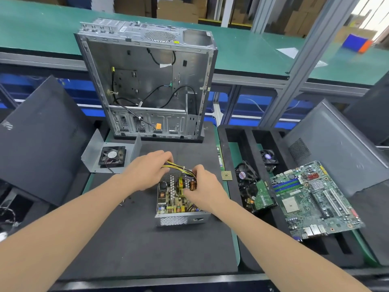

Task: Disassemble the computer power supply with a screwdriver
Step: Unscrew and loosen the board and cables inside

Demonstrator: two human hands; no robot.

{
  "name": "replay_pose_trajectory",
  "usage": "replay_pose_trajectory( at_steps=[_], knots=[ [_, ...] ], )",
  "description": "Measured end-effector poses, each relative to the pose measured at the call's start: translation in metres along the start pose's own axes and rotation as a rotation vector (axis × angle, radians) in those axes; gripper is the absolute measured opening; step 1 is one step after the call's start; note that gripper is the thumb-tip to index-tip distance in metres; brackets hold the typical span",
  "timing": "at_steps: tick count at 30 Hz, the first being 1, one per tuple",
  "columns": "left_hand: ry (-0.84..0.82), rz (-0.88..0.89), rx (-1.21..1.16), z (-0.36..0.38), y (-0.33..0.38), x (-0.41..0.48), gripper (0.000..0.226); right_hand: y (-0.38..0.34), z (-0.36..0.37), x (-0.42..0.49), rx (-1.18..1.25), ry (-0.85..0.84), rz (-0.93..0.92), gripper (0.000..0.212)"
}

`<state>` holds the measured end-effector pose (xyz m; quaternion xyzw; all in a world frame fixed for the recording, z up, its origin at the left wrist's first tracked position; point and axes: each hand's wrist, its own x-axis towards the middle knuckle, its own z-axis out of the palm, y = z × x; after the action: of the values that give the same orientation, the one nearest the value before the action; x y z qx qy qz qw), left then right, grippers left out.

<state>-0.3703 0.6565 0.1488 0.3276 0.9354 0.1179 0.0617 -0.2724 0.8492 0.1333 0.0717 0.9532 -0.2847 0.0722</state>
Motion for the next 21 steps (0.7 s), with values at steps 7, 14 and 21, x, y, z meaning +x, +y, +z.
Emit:
replay_pose_trajectory(
  at_steps=[7,14,21],
  knots=[
    [-0.058,-0.021,-0.169,0.0,-0.007,0.004,0.01,-0.018,0.014,0.002,-0.12,0.052,0.017,0.06],
    [-0.104,-0.06,-0.283,-0.026,-0.004,0.007,0.008,-0.019,0.021,0.003,-0.184,0.116,0.033,0.057],
    [-0.35,-0.073,-0.299,-0.023,0.016,-0.015,0.076,-0.014,0.028,0.004,-0.217,0.13,0.138,0.052]
  ],
)
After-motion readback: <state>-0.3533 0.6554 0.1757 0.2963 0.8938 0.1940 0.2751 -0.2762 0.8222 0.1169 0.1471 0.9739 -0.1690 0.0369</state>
